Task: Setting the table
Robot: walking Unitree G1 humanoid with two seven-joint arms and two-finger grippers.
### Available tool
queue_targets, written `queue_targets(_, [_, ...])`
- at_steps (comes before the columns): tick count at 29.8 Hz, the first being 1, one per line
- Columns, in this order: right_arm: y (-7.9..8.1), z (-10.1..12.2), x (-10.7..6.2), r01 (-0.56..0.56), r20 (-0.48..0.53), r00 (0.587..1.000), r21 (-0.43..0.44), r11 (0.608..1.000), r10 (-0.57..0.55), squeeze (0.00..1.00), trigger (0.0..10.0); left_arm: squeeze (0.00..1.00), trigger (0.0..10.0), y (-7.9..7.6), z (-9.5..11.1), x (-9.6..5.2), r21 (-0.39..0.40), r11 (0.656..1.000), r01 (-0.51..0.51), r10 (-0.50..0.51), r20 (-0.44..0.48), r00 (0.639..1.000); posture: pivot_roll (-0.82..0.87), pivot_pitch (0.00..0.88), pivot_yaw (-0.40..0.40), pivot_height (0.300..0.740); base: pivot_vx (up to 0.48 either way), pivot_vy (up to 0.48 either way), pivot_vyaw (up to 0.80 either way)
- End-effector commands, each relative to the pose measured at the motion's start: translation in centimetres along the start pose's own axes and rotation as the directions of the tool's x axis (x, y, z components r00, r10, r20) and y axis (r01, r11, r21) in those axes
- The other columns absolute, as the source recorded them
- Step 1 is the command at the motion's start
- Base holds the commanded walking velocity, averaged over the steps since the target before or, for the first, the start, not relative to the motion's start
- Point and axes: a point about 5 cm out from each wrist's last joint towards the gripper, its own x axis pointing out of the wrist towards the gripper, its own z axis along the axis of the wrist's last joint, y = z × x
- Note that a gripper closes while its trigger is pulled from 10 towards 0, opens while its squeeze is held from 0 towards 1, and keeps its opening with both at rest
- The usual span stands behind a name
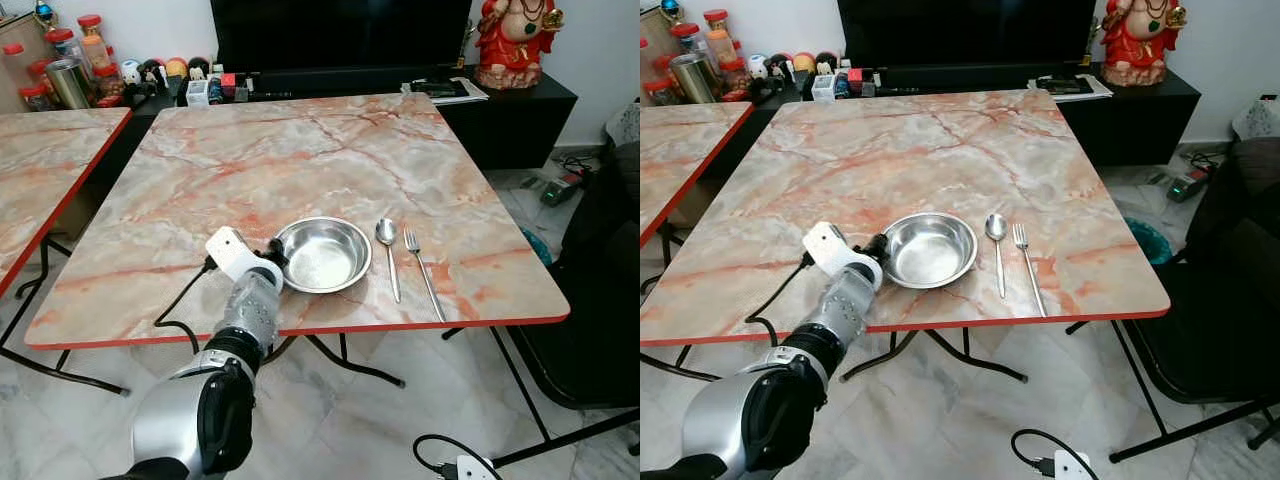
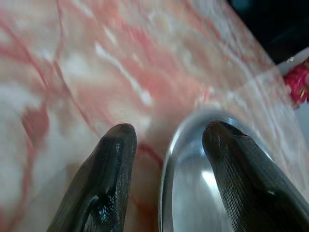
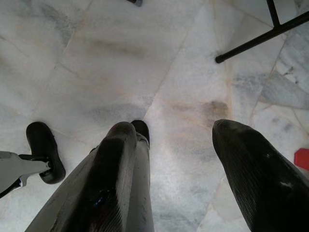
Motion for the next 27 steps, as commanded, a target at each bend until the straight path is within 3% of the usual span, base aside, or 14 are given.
queue_targets(1, [0.2,0.4,0.1,0.000,0.005,1.000,0.018,1.000,-0.001,0.00,10.0,0.00,10.0,0.0,1.8,0.2,-0.010,1.000,0.018,-0.018,0.072,0.997,-0.03,0.000,0.047,0.740,0.000,0.000,0.00])
queue_targets(5, [0.1,0.6,0.1,0.001,0.010,1.000,0.015,1.000,-0.001,0.00,10.0,0.00,10.0,0.8,4.0,0.2,0.025,0.999,0.044,-0.047,0.171,0.984,-0.03,0.000,0.045,0.740,0.000,0.000,0.00])
queue_targets(6, [0.0,0.7,0.2,0.001,0.013,1.000,0.013,1.000,-0.001,0.00,10.0,0.00,10.0,1.6,5.4,0.1,0.061,0.997,0.039,-0.052,0.227,0.972,-0.03,0.000,0.047,0.740,0.000,0.000,0.00])
queue_targets(8, [0.0,0.8,0.2,0.002,0.014,1.000,0.013,1.000,-0.002,0.00,10.0,0.00,10.0,2.3,6.2,-0.1,0.098,0.995,0.024,-0.049,0.262,0.964,-0.03,0.000,0.048,0.740,0.000,0.000,0.00])
queue_targets(11, [-0.1,0.9,0.2,0.002,0.018,1.000,0.010,1.000,-0.002,0.00,10.0,0.00,10.0,6.2,9.7,-1.2,0.266,0.959,-0.095,-0.021,0.402,0.916,-0.02,0.000,0.045,0.740,0.000,0.000,0.00])
queue_targets(12, [-0.1,1.0,0.2,-0.001,0.018,1.000,0.004,1.000,0.001,0.00,10.0,0.00,10.0,8.1,10.9,-2.0,0.330,0.930,-0.165,0.000,0.448,0.894,-0.01,0.000,0.042,0.740,0.000,0.000,0.00])
queue_targets(13, [-0.1,1.0,0.2,-0.001,0.018,1.000,0.004,1.000,0.001,0.00,10.0,0.00,10.0,8.1,10.9,-2.0,0.330,0.930,-0.165,0.000,0.448,0.894,-0.01,0.000,0.042,0.740,0.000,0.000,0.00])
queue_targets(16, [-0.1,0.9,0.2,-0.009,0.016,1.000,-0.014,1.000,0.009,0.00,10.0,0.00,10.0,11.6,12.7,-3.4,0.378,0.875,-0.302,0.072,0.515,0.854,0.01,0.000,0.028,0.740,0.000,0.000,0.00])
queue_targets(20, [0.0,0.9,0.2,-0.016,0.016,1.000,-0.030,0.999,0.017,0.00,10.0,0.00,10.0,16.5,15.2,-6.5,0.438,0.729,-0.525,0.170,0.627,0.760,0.02,0.000,0.023,0.740,0.000,0.000,0.00])
queue_targets(23, [0.1,1.0,0.2,-0.020,0.018,1.000,-0.035,0.999,0.020,0.00,10.0,0.00,10.0,20.2,15.4,-8.7,0.508,0.560,-0.654,0.247,0.652,0.717,0.02,0.000,0.018,0.740,0.000,0.000,0.00])
queue_targets(24, [0.1,1.1,0.2,-0.020,0.018,1.000,-0.036,0.999,0.021,0.00,10.0,0.00,10.0,20.9,15.4,-9.1,0.524,0.523,-0.672,0.258,0.655,0.710,0.02,0.000,0.018,0.740,0.000,0.000,0.00])
queue_targets(27, [0.1,1.1,0.2,-0.021,0.019,1.000,-0.037,0.999,0.022,0.00,10.0,0.00,10.0,21.2,15.3,-9.4,0.534,0.500,-0.682,0.261,0.658,0.706,0.02,0.000,0.018,0.740,0.000,0.000,0.00])
